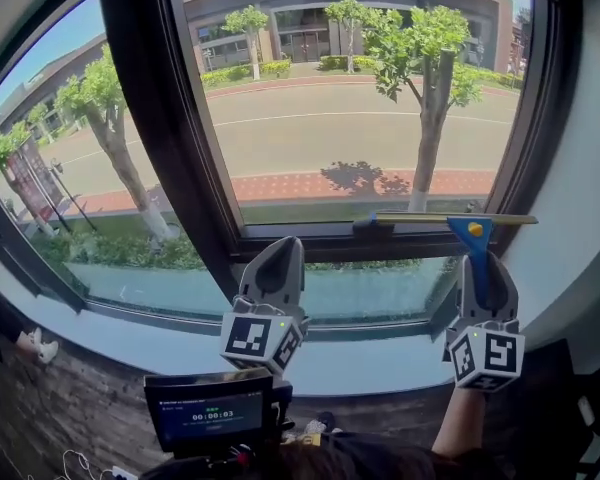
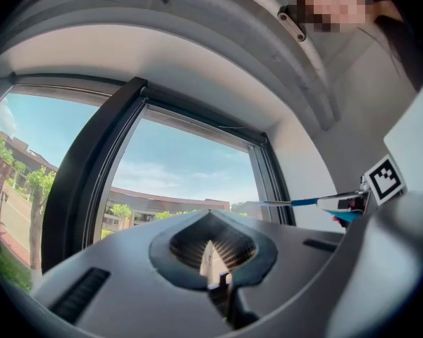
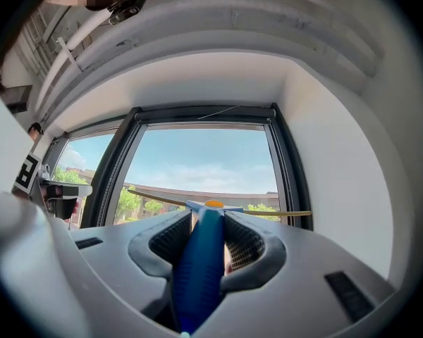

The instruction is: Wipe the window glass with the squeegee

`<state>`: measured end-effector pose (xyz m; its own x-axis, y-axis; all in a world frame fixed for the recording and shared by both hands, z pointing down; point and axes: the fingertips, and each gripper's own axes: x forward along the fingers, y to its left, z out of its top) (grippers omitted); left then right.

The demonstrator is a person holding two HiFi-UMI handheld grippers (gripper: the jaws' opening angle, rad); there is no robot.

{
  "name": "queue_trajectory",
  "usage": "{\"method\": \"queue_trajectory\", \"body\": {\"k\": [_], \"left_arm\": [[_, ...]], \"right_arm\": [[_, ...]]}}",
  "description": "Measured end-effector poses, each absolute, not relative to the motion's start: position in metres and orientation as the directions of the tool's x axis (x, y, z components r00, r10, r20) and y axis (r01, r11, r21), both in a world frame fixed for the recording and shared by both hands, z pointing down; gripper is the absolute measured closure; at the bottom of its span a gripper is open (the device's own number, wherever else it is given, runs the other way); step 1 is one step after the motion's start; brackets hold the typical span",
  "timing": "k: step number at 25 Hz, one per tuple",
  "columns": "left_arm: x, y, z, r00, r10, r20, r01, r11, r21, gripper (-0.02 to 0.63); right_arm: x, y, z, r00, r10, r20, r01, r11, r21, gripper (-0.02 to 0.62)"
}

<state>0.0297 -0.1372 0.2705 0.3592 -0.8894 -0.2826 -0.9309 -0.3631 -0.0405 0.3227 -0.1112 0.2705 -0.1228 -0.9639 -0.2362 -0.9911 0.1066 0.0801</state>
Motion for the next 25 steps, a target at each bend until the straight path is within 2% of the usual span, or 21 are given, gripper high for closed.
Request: {"method": "queue_trajectory", "body": {"k": [9,25], "left_arm": [[0.015,-0.216,0.263,0.406,-0.868,-0.287,-0.912,-0.405,-0.064,0.604],[0.01,-0.279,0.274,0.405,-0.872,-0.275,-0.911,-0.411,-0.038,0.604]], "right_arm": [[0.303,-0.181,0.267,-0.078,-0.965,-0.25,-0.995,0.061,0.077,0.454],[0.299,-0.242,0.258,-0.061,-0.969,-0.239,-0.992,0.033,0.119,0.454]]}}
